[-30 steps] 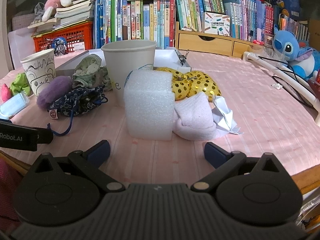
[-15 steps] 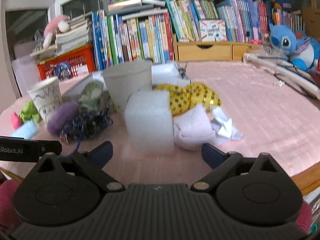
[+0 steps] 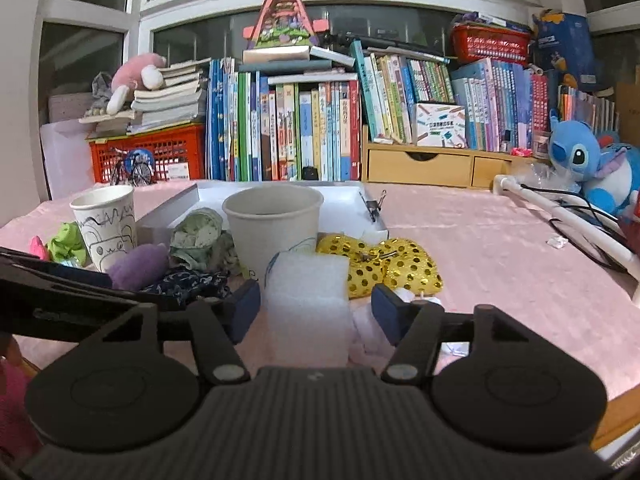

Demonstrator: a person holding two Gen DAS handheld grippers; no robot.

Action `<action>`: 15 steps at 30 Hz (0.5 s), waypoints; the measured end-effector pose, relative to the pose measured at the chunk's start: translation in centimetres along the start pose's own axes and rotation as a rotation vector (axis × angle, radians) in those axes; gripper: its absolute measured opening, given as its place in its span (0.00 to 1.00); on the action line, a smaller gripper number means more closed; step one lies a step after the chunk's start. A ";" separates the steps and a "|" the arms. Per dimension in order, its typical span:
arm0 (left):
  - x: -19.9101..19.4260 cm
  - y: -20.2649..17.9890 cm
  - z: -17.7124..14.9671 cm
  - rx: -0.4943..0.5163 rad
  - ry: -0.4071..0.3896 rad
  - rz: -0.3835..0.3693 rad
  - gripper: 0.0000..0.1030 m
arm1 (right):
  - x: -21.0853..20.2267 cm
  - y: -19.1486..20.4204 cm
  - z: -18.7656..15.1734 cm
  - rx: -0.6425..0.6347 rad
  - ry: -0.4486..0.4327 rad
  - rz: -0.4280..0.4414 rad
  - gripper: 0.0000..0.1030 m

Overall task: Organize soft objects
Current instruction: 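Grasp the navy pouch with the left tool while the right tool grasps the foam block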

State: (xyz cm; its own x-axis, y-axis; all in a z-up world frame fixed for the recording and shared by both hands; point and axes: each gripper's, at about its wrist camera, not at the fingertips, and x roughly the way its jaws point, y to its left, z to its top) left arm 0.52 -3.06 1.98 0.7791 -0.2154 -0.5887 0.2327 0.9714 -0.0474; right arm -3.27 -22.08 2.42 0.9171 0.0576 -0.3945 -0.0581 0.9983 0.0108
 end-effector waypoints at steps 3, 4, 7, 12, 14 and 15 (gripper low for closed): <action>1.2 0.0 0.1 0.000 0.012 0.015 0.79 | 0.8 -0.1 0.0 0.000 0.015 0.000 0.57; 1.4 0.0 0.1 -0.004 0.018 0.010 0.79 | 1.2 -0.3 0.1 0.008 0.023 0.010 0.55; 2.1 0.2 0.1 -0.022 0.035 -0.012 0.78 | 1.6 -0.7 0.0 0.037 0.042 0.036 0.49; 2.6 0.5 0.1 -0.075 0.062 -0.053 0.67 | 0.6 -0.7 0.5 0.011 -0.006 0.052 0.48; 2.7 0.6 0.0 -0.088 0.069 -0.066 0.66 | 0.4 -0.8 0.8 0.012 -0.017 0.053 0.48; 2.8 0.6 -0.1 -0.086 0.065 -0.061 0.66 | 0.4 -0.9 1.0 0.016 -0.020 0.052 0.48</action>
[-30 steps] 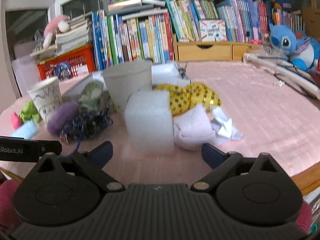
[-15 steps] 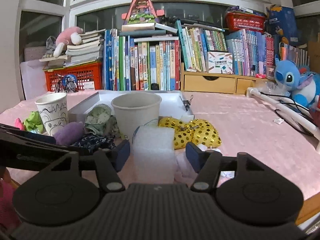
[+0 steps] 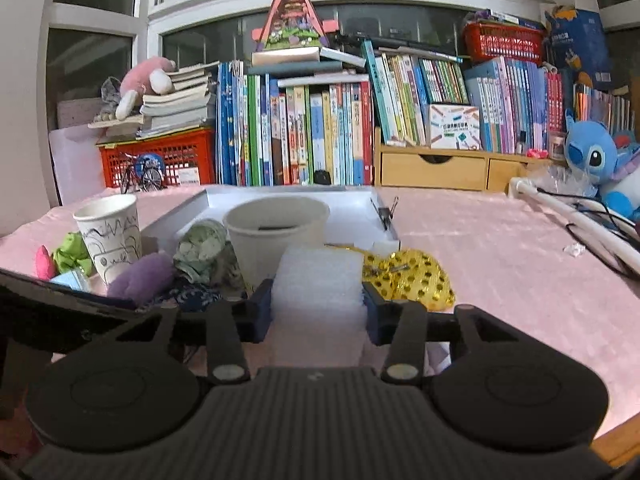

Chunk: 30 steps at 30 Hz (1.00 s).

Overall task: Organize soft objects
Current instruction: 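Grasp the navy pouch with the left tool while the right tool grasps the foam block, then release the pouch into the grey tray while the right tool drops the foam block there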

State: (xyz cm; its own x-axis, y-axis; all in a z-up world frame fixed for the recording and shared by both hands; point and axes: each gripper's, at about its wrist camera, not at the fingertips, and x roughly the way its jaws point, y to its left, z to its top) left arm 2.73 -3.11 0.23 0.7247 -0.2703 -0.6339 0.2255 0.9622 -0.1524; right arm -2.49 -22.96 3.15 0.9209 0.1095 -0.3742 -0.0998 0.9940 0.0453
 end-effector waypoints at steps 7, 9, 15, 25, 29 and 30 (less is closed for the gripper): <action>-1.4 -0.4 -0.1 0.024 -0.020 0.019 0.37 | -0.3 -0.7 1.0 0.026 -0.022 -0.003 0.48; -2.1 -0.3 -0.1 0.017 -0.018 0.007 0.32 | -0.4 -1.0 1.2 0.036 -0.029 0.000 0.48; -4.7 -0.5 0.4 0.022 -0.045 -0.029 0.26 | -0.8 -1.7 2.1 0.067 -0.048 -0.013 0.48; -9.6 0.2 4.2 0.027 -0.145 -0.082 0.24 | -0.8 -4.3 4.6 0.150 -0.072 -0.010 0.48; -10.4 1.0 7.1 0.015 -0.175 -0.092 0.24 | -0.4 -5.4 6.5 0.162 -0.101 0.003 0.48; -10.6 1.2 7.9 0.010 -0.185 -0.090 0.24 | -0.1 -5.7 7.2 0.163 -0.105 0.009 0.48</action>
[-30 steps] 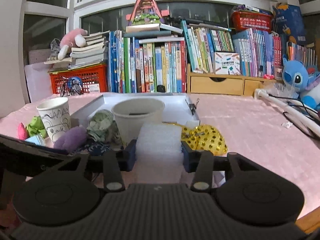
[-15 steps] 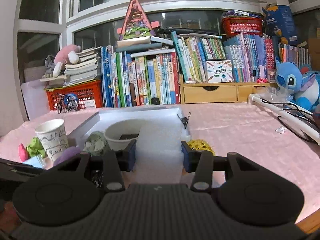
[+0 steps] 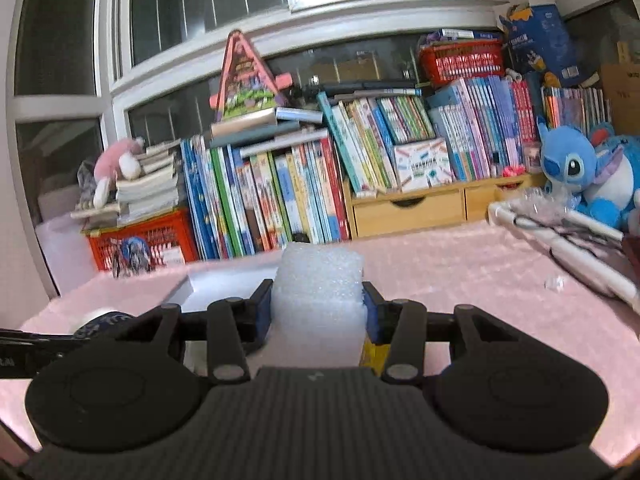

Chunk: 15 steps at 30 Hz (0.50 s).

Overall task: Organize soft objects
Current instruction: 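Release the pouch into the grey tray while the right tool drops the foam block there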

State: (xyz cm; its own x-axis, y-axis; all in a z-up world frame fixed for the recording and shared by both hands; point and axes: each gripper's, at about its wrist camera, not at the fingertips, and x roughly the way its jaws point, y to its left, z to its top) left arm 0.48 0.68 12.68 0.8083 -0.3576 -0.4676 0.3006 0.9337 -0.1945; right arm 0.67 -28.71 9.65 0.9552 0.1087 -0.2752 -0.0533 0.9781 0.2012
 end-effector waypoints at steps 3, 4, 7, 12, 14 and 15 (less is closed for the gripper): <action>0.5 0.4 2.3 0.003 -0.027 0.012 0.24 | 1.1 -0.4 1.8 0.007 0.005 0.030 0.48; 1.0 0.6 3.0 0.003 -0.029 0.020 0.24 | 1.6 -0.5 2.4 0.007 0.012 0.039 0.48; 3.1 1.2 5.7 -0.009 -0.015 0.036 0.24 | 3.8 -0.6 4.1 0.008 0.051 0.073 0.48; 8.7 2.7 9.1 -0.067 0.082 0.026 0.24 | 8.4 -0.6 6.4 0.009 0.130 0.108 0.48; 11.0 3.2 10.0 -0.085 0.126 0.012 0.24 | 10.3 -0.5 6.9 0.013 0.171 0.126 0.48; 12.4 3.4 10.2 -0.100 0.148 0.010 0.24 | 11.2 -0.6 7.0 0.016 0.192 0.133 0.48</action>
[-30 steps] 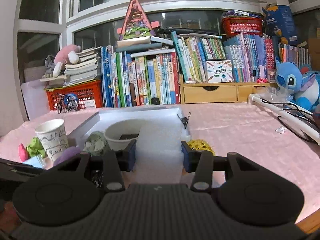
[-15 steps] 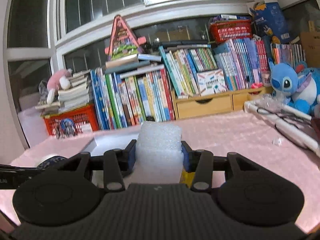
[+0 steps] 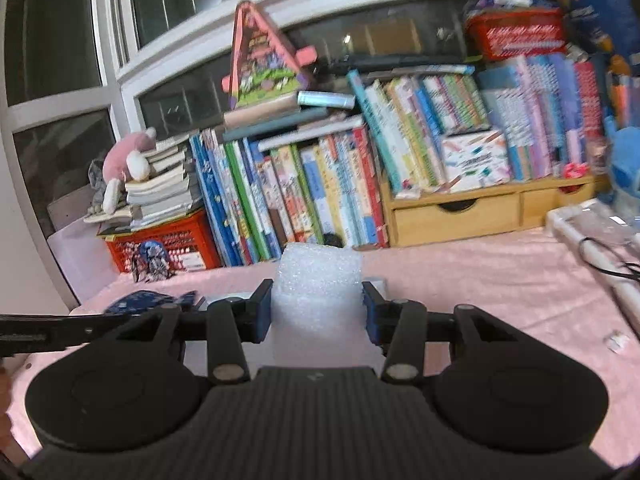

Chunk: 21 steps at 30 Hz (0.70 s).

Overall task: Organize soft objects
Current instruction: 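Release the pouch into the grey tray while the right tool drops the foam block there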

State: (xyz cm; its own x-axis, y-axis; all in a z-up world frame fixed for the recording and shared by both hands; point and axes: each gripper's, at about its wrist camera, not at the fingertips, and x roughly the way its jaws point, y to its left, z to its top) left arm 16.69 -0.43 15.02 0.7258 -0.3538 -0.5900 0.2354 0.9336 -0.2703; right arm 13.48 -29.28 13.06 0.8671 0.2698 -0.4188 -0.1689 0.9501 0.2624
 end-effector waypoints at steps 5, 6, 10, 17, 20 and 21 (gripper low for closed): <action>5.8 1.0 2.2 -0.050 0.084 0.017 0.24 | 5.3 -1.4 0.8 0.032 0.096 0.032 0.48; 6.8 1.2 2.3 -0.059 0.097 0.028 0.24 | 6.4 -1.6 0.8 0.042 0.119 0.041 0.48; 10.5 2.0 2.5 -0.106 0.163 0.048 0.24 | 9.8 -2.0 0.7 0.057 0.178 0.037 0.48; 14.6 2.6 1.7 -0.123 0.225 0.087 0.24 | 13.3 -1.4 -0.6 0.013 0.255 0.006 0.48; 15.6 2.7 1.2 -0.126 0.247 0.100 0.24 | 14.2 -0.9 -1.4 -0.023 0.284 -0.008 0.48; 15.7 2.7 1.1 -0.127 0.252 0.103 0.24 | 14.4 -0.7 -1.6 -0.032 0.294 -0.011 0.48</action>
State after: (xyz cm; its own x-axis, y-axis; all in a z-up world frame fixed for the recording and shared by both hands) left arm 29.41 -3.38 5.83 0.5542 -0.2758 -0.7853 0.0745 0.9562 -0.2832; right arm 25.38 -25.83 5.44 0.6970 0.2890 -0.6562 -0.1793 0.9564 0.2307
